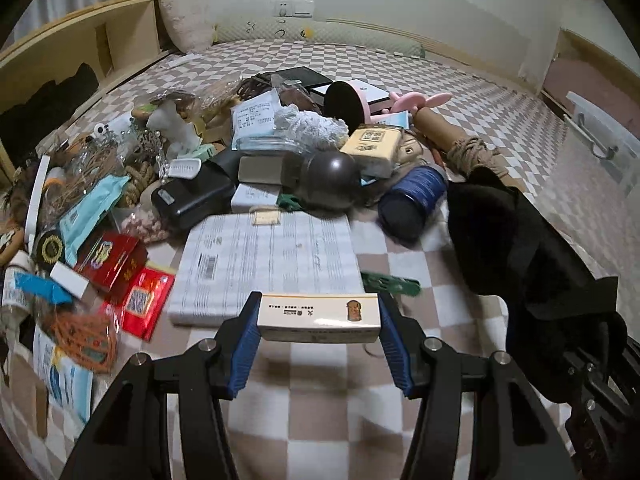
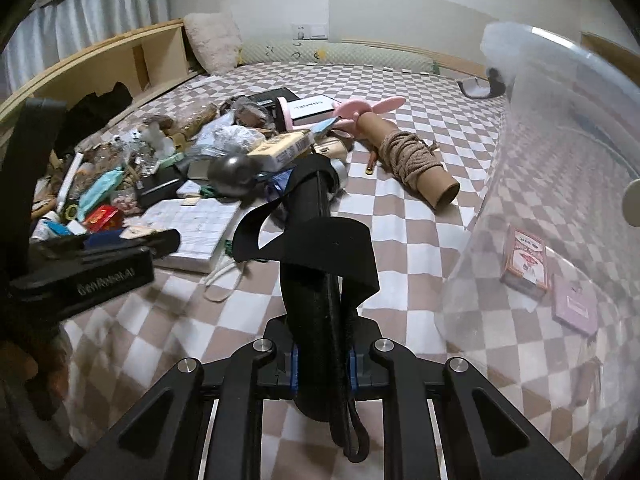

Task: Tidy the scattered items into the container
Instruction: 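Lift both held items and carry them toward the clear container, then open the right tool to drop the mask while the left releases the white box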

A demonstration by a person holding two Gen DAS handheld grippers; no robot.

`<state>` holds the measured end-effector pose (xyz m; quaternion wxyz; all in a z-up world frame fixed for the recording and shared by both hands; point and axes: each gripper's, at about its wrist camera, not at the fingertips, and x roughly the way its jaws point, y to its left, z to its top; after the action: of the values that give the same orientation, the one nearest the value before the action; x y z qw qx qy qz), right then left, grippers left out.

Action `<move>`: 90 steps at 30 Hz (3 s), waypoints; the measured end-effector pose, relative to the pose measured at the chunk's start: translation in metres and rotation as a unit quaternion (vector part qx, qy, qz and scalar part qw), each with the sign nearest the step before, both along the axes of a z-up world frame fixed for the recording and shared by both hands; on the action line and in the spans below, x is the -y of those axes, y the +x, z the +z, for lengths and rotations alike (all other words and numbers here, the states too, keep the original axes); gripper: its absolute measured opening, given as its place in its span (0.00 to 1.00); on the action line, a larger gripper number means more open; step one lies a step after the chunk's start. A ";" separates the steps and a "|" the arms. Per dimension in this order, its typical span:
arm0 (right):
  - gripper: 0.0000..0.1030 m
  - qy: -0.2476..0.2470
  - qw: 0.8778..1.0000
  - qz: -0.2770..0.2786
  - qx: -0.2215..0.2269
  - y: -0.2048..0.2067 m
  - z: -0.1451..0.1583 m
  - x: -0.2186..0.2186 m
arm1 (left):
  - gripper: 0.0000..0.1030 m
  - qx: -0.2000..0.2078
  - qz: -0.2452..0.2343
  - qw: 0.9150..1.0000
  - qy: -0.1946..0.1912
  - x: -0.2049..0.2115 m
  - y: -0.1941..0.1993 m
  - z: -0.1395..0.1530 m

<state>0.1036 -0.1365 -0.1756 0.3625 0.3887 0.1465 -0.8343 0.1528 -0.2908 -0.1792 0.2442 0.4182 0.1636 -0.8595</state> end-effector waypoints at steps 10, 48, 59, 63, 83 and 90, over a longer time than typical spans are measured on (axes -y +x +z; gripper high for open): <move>0.16 -0.037 0.999 -0.010 -0.036 0.004 0.053 -0.010 | 0.54 -0.044 -0.003 0.999 -0.027 -0.020 0.018 0.044; 0.16 -0.076 0.980 -0.133 -0.124 -0.089 0.211 -0.218 | 0.54 -0.163 -0.226 0.957 -0.076 -0.204 -0.088 0.245; 0.16 0.024 0.993 -0.096 -0.067 -0.122 0.160 -0.217 | 0.54 -0.089 -0.261 0.959 -0.060 -0.236 -0.141 0.208; 0.16 0.047 0.994 -0.096 -0.022 -0.135 0.134 -0.218 | 0.54 -0.056 -0.267 0.960 -0.059 -0.244 -0.155 0.190; 0.16 0.111 0.982 -0.111 0.100 -0.183 0.088 -0.212 | 0.54 0.023 -0.272 0.962 -0.027 -0.249 -0.202 0.148; 0.20 0.103 0.977 -0.138 0.128 -0.194 0.084 -0.220 | 0.54 0.029 -0.274 0.961 -0.024 -0.249 -0.204 0.142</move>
<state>-0.0904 0.0837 -0.0912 0.2175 0.5443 0.1285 -0.8000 -0.0514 -0.0415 -0.0375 0.0143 0.4660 0.0152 -0.8845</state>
